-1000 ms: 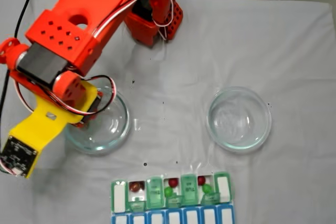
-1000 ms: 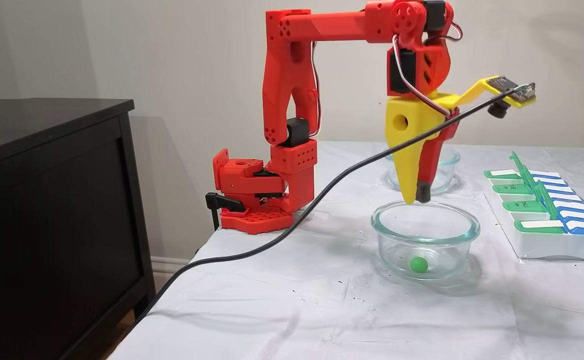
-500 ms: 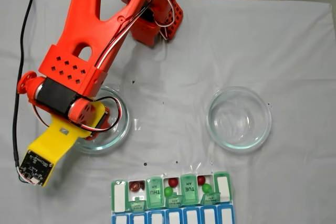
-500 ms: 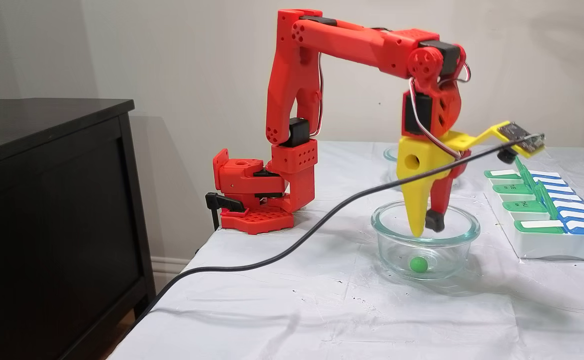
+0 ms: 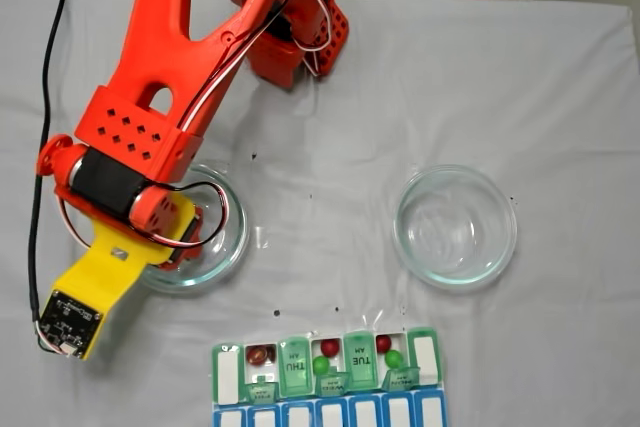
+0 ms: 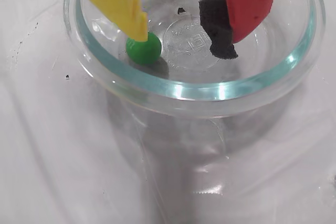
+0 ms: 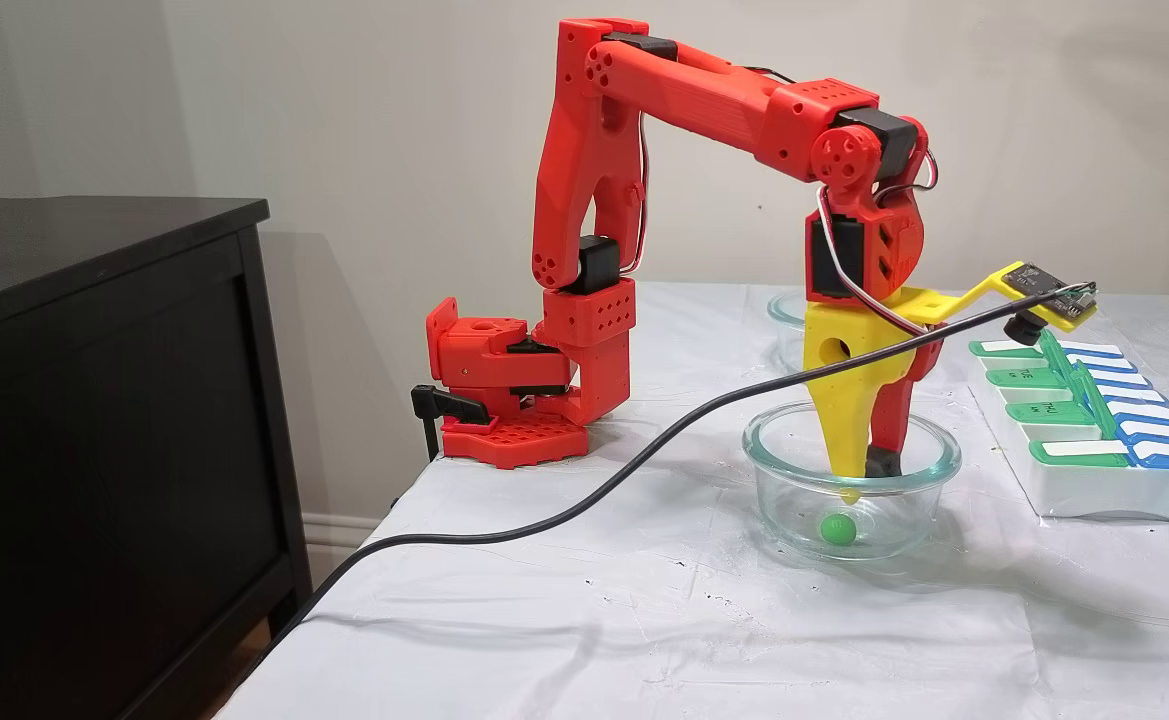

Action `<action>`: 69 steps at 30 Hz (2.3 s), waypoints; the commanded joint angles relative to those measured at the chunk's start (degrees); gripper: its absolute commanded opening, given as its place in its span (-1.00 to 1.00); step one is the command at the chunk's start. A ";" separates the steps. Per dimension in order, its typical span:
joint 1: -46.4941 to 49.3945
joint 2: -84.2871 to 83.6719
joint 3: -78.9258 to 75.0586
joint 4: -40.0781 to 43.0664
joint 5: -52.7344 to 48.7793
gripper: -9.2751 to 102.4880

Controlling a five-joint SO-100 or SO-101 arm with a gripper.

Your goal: Sort medicines into box.

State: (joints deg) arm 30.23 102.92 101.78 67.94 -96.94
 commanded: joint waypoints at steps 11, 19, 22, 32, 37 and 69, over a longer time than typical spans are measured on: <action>2.02 -2.20 -2.72 1.67 -3.69 -0.46; 2.55 -2.46 -3.16 0.70 -4.39 -0.46; 2.99 -2.64 -3.87 0.79 -5.01 -0.45; 4.31 -3.25 -5.54 -0.18 -9.76 -0.42; 4.75 -3.25 -5.89 -0.44 -12.30 -0.44; 3.87 3.25 -2.29 -1.05 -11.87 -0.55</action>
State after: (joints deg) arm 33.22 99.40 101.07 68.47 -107.58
